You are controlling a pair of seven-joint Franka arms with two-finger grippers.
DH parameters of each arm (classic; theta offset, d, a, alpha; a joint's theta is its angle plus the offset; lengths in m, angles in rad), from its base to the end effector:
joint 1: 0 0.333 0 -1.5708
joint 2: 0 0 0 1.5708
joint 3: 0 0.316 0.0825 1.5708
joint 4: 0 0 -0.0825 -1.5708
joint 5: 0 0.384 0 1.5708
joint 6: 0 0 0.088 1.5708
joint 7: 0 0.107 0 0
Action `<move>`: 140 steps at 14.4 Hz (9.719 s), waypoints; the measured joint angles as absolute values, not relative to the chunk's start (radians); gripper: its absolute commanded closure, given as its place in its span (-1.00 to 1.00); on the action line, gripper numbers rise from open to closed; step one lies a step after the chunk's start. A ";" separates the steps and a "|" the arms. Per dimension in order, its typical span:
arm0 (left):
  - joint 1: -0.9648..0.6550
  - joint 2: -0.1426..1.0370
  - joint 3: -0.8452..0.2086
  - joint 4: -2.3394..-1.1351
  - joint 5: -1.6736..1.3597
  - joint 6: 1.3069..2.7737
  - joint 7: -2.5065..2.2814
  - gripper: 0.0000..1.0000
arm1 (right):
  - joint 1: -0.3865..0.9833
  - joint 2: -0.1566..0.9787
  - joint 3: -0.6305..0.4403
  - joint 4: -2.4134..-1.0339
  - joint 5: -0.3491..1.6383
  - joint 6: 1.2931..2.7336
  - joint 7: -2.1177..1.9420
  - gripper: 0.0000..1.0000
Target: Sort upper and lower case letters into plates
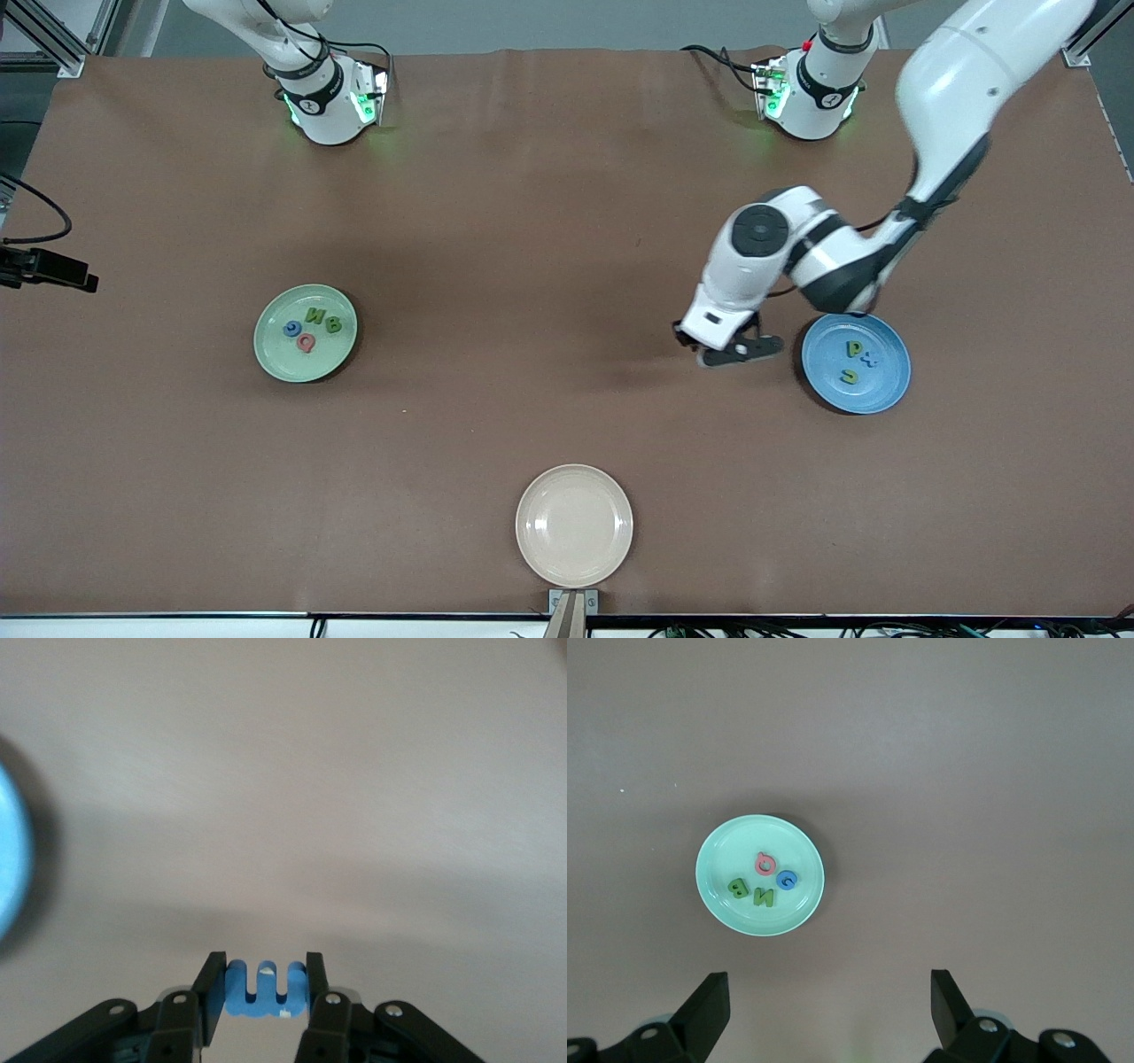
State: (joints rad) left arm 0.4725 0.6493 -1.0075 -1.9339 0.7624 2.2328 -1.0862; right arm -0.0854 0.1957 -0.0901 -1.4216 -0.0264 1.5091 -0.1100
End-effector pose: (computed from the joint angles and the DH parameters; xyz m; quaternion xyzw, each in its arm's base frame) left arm 0.5588 -0.2615 0.2820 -0.9958 -0.0833 -0.0372 0.0025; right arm 0.5966 -0.1034 0.5761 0.9978 -0.0324 -0.0562 0.0141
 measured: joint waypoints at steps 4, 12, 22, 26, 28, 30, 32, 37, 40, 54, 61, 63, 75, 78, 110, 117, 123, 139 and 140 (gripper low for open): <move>0.718 0.649 -1.069 -2.014 0.764 2.221 -0.899 0.55 | -0.083 0.198 -0.081 -1.415 -0.017 1.495 -0.110 -1.00; 0.930 0.683 -1.056 -2.086 0.861 2.233 -0.726 0.50 | -0.020 0.199 -0.067 -1.412 -0.017 1.452 -0.109 -1.00; 0.841 0.721 -0.983 -2.075 0.864 2.256 -1.283 0.45 | 0.007 0.179 -0.120 -1.423 -0.017 1.479 -0.112 -1.00; 0.831 0.722 -0.949 -2.072 0.871 2.272 -1.304 0.45 | 0.017 0.070 -0.127 -1.543 -0.018 1.534 -0.113 -1.00; 0.832 0.722 -0.940 -2.070 0.885 2.274 -1.304 0.35 | 0.017 0.027 -0.129 -1.588 -0.018 1.534 -0.113 -1.00; 0.832 0.722 -0.938 -2.069 0.886 2.274 -1.304 -0.69 | 0.017 -0.001 -0.131 -1.607 -0.018 1.526 -0.113 -1.00; 0.831 0.722 -0.938 -2.069 0.889 2.275 -1.302 -1.00 | 0.017 -0.027 -0.131 -1.611 -0.018 1.511 -0.113 -1.00; 0.836 0.722 -0.960 -2.044 0.891 2.287 -1.302 -0.99 | 0.017 -0.078 -0.131 -1.600 -0.018 1.456 -0.114 -1.00; 0.836 0.721 -0.986 -2.016 0.891 2.287 -1.302 -0.99 | 0.020 -0.081 -0.130 -1.550 -0.018 1.402 -0.114 -1.00; 0.791 0.676 -0.900 -1.981 0.812 2.286 -1.048 -0.99 | 0.020 -0.081 -0.130 -1.537 -0.018 1.384 -0.114 -1.00; 0.433 0.334 -0.423 -1.966 0.176 2.261 -0.337 -0.99 | 0.024 -0.079 -0.126 -1.539 -0.018 1.370 -0.114 -1.00; 0.382 0.258 -0.318 -1.969 0.090 2.214 -0.186 -0.99 | 0.024 -0.079 -0.127 -1.539 -0.018 1.369 -0.114 -1.00; 0.010 0.044 0.108 -1.932 -0.020 2.121 0.043 -1.00 | 0.024 -0.080 -0.125 -1.538 -0.017 1.369 -0.114 -1.00; -0.005 0.032 0.114 -1.927 -0.020 2.121 0.043 -1.00 | 0.024 -0.079 -0.124 -1.538 -0.017 1.369 -0.114 -1.00; -0.028 -0.007 0.044 -1.545 -0.020 1.655 0.048 -1.00 | 0.025 -0.079 -0.128 -1.538 -0.017 1.367 -0.114 -1.00; -0.028 -0.029 0.013 -1.545 -0.020 1.624 0.018 -1.00 | 0.025 -0.079 -0.128 -1.538 -0.017 1.365 -0.114 -1.00; -0.027 -0.019 0.014 -1.526 -0.020 1.621 0.018 -1.00 | 0.025 -0.079 -0.128 -1.539 -0.017 1.364 -0.114 -1.00; -0.027 -0.015 0.014 -1.524 -0.020 1.621 -0.045 -1.00 | 0.025 -0.079 -0.128 -1.539 -0.017 1.363 -0.114 -1.00; -0.028 -0.015 0.014 -1.524 -0.020 1.621 -0.065 -1.00 | 0.025 -0.079 -0.128 -1.539 -0.017 1.363 -0.114 -1.00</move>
